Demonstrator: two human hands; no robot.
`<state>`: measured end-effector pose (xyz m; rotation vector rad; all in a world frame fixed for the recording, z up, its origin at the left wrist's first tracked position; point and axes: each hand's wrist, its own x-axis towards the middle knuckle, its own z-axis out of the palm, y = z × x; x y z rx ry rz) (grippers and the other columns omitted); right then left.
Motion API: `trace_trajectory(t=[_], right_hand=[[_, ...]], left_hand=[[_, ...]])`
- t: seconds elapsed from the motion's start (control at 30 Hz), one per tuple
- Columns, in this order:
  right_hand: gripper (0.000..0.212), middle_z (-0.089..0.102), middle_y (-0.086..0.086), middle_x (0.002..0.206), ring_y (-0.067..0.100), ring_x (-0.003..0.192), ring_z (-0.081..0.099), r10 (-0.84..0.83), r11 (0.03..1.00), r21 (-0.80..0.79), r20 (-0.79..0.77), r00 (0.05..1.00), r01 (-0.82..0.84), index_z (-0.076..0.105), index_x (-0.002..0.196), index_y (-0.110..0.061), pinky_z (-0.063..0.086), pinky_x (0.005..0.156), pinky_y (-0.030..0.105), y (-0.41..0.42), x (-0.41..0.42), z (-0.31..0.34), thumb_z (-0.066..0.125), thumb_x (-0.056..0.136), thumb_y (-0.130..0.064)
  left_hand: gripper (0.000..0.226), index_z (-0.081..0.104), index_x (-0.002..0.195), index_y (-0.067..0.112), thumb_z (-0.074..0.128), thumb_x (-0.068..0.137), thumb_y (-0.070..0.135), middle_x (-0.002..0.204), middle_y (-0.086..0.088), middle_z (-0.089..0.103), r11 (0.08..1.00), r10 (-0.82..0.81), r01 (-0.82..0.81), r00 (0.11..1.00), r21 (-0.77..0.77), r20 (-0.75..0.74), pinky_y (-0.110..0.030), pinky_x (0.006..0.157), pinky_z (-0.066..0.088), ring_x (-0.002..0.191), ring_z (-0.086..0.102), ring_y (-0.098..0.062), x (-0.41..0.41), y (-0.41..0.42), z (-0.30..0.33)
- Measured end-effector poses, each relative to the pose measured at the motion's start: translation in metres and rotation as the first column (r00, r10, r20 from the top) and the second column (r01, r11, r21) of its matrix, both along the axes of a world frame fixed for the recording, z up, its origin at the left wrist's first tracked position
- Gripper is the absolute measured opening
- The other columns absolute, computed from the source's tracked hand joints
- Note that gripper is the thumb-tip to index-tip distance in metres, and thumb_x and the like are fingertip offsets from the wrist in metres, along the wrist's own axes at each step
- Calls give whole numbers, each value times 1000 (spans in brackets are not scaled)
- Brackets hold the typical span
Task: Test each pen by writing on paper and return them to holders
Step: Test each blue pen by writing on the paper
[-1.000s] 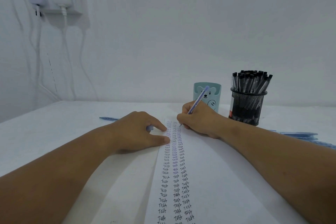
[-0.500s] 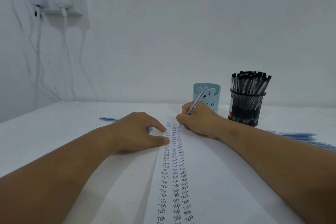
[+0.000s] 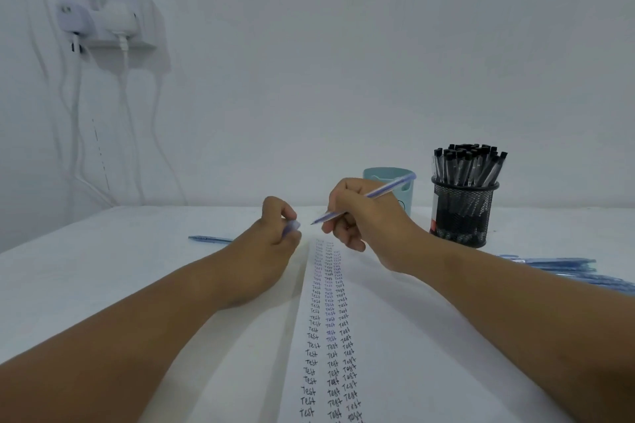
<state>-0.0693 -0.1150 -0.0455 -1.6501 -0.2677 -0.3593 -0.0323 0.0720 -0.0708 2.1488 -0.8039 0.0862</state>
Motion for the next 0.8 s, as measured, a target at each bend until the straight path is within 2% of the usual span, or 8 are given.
trace_trajectory(t=[0.1,0.37,0.53,0.63,0.7,0.73,0.77,0.8], right_hand=[[16,65,20,66,19,42,43,-11,1000,0,6,1000,11,56,75,-3,29,42,22,7,-1,-2,49,89,2],[17,62,21,65,20,43,42,-46,995,90,2,999,46,51,72,-4,26,45,23,5,0,0,45,87,1],[18,59,19,66,22,48,44,12,1000,0,-36,999,-12,53,73,-5,31,44,24,11,-3,-6,44,88,-1],[11,56,8,78,17,65,48,-45,984,-172,-29,999,39,51,87,-21,38,62,32,14,-3,-11,46,97,-22],[5,58,2,80,8,67,50,-37,971,-238,-9,999,34,45,97,-24,38,70,26,17,-5,-14,43,100,-27],[4,60,-4,75,1,62,49,-13,971,-238,4,1000,13,42,100,-22,39,68,20,18,-7,-15,42,102,-25],[4,60,-10,67,-3,57,49,13,971,-237,13,1000,-10,40,100,-19,38,64,14,18,-9,-16,40,103,-22],[5,60,-13,61,-4,55,50,31,969,-245,19,999,-26,38,101,-16,37,60,10,20,-11,-15,38,103,-20]], left_hand=[[20,22,105,29,40,107,22,83,6,48,1000,-3,3,997,-5,75,-16,61,37,61,37,-2,1,-3,-1],[22,23,105,25,43,106,15,78,13,45,999,-31,29,992,22,123,-9,63,38,64,45,4,1,-3,0],[33,23,102,27,43,101,0,79,4,47,994,-88,71,969,80,229,-9,67,38,67,42,0,-4,-7,3],[42,23,95,31,43,97,-5,77,4,46,993,-119,110,955,51,271,-13,68,38,70,39,-4,-6,-10,5],[44,22,89,29,42,93,-10,75,7,43,990,-136,137,946,16,293,-23,64,36,72,36,-7,-9,-12,5],[45,22,86,28,41,92,-13,74,6,42,989,-140,149,944,-6,298,-30,64,36,73,35,-9,-11,-14,4],[46,22,84,27,41,90,-15,74,5,41,987,-142,160,943,-36,302,-32,63,35,72,36,-10,-13,-16,4],[47,22,83,25,42,89,-17,73,6,40,984,-135,162,944,-67,300,-27,61,34,70,37,-8,-15,-17,4]])
